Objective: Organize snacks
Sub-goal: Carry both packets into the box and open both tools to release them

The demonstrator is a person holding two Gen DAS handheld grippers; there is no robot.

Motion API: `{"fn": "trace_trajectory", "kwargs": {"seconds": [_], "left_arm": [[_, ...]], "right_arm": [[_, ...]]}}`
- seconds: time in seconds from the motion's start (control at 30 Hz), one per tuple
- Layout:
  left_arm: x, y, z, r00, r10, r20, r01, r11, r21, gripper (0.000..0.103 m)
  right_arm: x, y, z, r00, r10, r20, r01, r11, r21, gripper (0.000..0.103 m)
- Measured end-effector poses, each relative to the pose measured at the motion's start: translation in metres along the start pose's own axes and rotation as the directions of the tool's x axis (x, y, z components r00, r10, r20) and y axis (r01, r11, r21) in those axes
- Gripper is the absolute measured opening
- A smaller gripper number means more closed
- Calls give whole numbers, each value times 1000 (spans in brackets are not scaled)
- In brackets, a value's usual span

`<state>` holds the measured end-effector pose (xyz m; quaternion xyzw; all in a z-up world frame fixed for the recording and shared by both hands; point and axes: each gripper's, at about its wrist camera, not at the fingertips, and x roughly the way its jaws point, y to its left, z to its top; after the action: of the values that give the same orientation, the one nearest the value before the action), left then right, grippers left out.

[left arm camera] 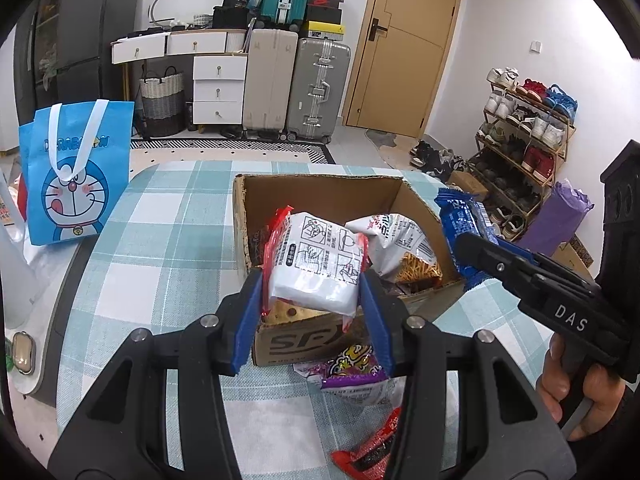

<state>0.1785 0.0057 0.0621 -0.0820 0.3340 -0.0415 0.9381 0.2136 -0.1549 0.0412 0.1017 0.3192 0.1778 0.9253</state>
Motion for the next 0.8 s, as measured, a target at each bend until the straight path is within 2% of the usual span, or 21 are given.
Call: {"fn": "trace_trajectory", "kwargs": {"seconds": [0.5,0.8], "left_arm": [[54,-6,-2,999,14,-47,-13,1000,27,45],[72,-2,1,998,21,-53,-18,999,44,43]], "right_arm": [[44,-14,1,999,9,-53,-7,999,33,45],[49,-8,-1,999,2,-54,-2,1000,5,45]]}}
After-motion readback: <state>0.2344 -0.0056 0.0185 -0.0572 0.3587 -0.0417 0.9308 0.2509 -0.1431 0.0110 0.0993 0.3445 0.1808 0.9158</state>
